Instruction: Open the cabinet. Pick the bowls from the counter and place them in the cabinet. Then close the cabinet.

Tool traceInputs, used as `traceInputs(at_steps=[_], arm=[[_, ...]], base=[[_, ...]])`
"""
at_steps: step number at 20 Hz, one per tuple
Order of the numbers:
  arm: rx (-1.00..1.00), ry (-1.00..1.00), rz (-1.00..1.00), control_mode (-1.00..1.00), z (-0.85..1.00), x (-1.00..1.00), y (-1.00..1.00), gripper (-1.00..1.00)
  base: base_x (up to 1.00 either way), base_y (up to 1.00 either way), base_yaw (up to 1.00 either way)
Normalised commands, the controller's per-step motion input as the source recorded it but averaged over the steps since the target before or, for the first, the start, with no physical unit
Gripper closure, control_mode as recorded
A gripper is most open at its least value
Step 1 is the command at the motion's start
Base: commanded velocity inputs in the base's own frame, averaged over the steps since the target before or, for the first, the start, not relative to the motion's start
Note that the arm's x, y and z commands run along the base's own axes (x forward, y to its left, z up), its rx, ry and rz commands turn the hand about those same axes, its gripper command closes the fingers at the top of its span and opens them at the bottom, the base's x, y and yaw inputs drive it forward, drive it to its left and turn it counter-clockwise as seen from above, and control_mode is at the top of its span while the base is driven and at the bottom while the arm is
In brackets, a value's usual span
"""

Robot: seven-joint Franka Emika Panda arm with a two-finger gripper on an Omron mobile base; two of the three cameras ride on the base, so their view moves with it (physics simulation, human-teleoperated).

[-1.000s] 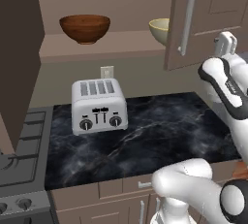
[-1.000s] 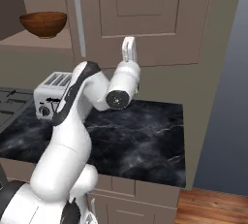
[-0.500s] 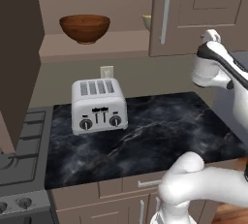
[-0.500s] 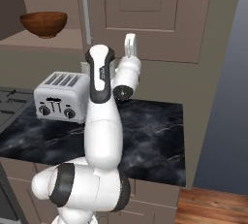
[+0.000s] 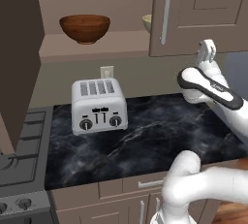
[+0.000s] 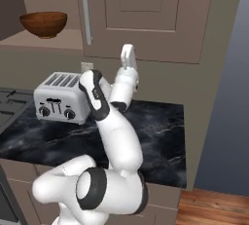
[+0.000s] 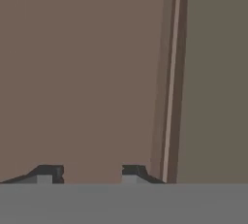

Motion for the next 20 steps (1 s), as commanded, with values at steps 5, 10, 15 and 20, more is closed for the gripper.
traceInputs(at_steps=[5,10,15,20], arm=[[0.0,0.38,0.0,-1.0,0.58,0.0,-0.16,-1.0],[0.0,0.41,0.0,-1.0,0.58,-0.06,-0.06,-1.0],[0.0,0.46,0.0,-1.0,0.38,-0.24,-0.15,-1.0],[0.01,0.47,-0.01,-1.0,0.18,-0.31,-0.26,-1.0]], base=[[0.0,0.0,0.0],[0.0,0.0,0.0],[0.0,0.0,0.0],[0.0,0.0,0.0]])
